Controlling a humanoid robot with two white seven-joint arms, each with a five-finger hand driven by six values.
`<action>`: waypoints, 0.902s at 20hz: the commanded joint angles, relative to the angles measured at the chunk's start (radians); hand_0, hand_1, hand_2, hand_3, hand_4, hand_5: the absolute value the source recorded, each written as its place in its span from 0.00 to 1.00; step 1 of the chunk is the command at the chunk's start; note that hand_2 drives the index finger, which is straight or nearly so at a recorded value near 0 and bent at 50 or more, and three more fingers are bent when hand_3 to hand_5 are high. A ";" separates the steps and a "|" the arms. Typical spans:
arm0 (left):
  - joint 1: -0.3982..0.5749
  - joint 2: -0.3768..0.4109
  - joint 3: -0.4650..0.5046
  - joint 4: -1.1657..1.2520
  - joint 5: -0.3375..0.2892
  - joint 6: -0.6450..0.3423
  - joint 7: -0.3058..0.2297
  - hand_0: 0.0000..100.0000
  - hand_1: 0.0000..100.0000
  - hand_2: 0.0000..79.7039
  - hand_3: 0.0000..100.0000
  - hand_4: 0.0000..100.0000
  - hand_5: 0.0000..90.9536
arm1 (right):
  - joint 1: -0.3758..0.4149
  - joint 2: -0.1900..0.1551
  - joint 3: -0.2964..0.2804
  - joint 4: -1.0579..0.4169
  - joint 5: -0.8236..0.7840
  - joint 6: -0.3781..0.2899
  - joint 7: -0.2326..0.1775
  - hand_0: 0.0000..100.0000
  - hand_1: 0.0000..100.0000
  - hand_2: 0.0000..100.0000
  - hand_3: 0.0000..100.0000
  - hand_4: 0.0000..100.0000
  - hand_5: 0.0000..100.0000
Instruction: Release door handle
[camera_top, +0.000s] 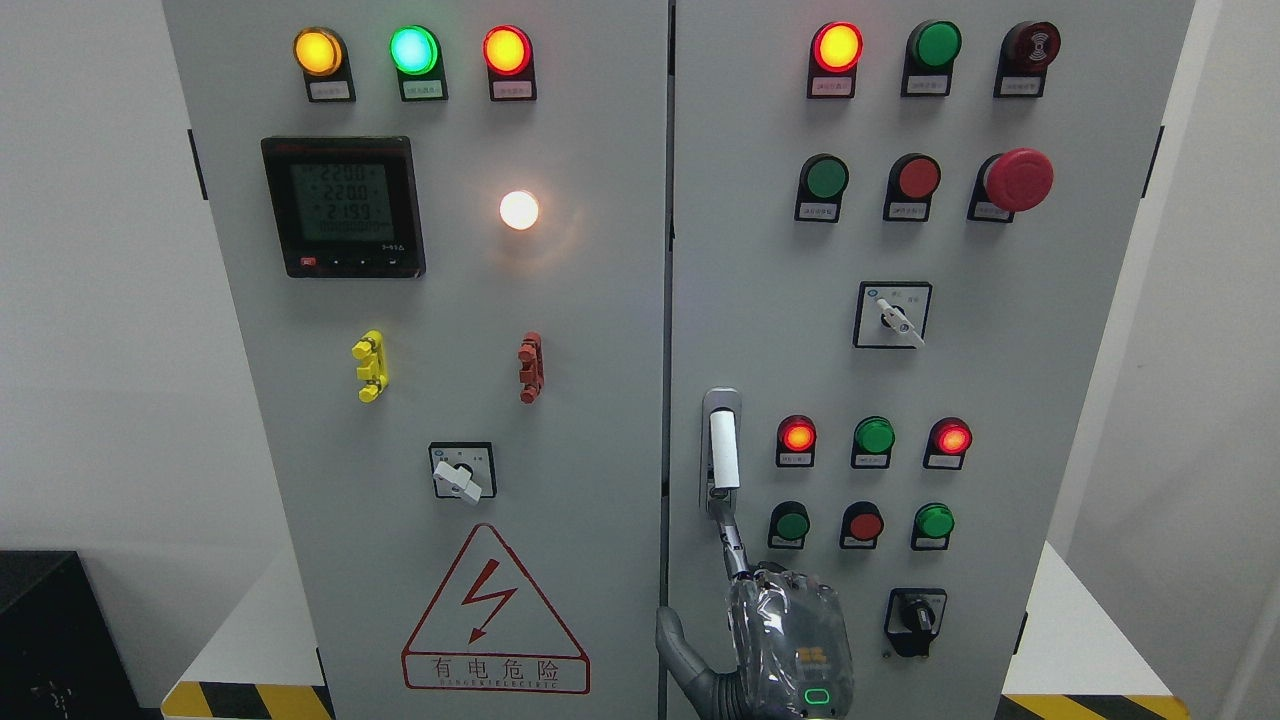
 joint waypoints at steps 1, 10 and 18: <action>0.000 0.000 0.000 0.000 0.000 0.000 0.000 0.00 0.00 0.06 0.10 0.00 0.00 | 0.002 0.000 -0.001 0.025 -0.002 0.001 -0.002 0.35 0.26 0.02 0.86 0.80 0.77; 0.000 0.000 0.000 0.000 0.000 0.001 0.000 0.00 0.00 0.06 0.10 0.00 0.00 | 0.013 0.000 -0.007 0.023 -0.002 -0.001 -0.002 0.35 0.26 0.01 0.86 0.80 0.77; 0.000 0.000 0.000 0.000 0.000 0.001 0.000 0.00 0.00 0.06 0.10 0.00 0.00 | 0.010 0.000 -0.007 0.009 -0.003 -0.001 -0.004 0.35 0.26 0.01 0.86 0.80 0.77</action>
